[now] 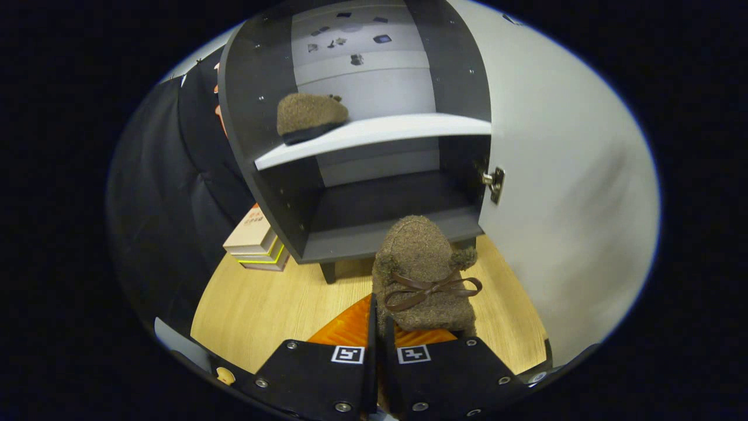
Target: Open the shoe cabinet door, grab the shoes and put them into the shoe cabinet, then close the shoe cabinet door.
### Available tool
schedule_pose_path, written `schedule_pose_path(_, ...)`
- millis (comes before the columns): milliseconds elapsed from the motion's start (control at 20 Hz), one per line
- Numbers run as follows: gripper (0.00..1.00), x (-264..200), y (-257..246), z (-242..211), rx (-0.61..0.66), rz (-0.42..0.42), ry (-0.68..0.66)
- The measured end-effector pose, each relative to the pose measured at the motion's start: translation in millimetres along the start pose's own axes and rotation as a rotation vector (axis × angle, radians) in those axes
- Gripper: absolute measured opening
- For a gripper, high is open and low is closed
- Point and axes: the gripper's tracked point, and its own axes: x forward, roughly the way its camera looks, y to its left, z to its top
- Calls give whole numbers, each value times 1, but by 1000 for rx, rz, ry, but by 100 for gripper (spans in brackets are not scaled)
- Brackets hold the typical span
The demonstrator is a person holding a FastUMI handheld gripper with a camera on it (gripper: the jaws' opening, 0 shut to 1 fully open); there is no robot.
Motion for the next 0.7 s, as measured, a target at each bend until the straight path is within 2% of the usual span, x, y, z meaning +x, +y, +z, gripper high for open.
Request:
schedule_pose_path(350, 6, -3, 13, 101, -43, 12, -126)
schedule_pose_path(700, 6, 23, 8, 188, -88, 2, -186)
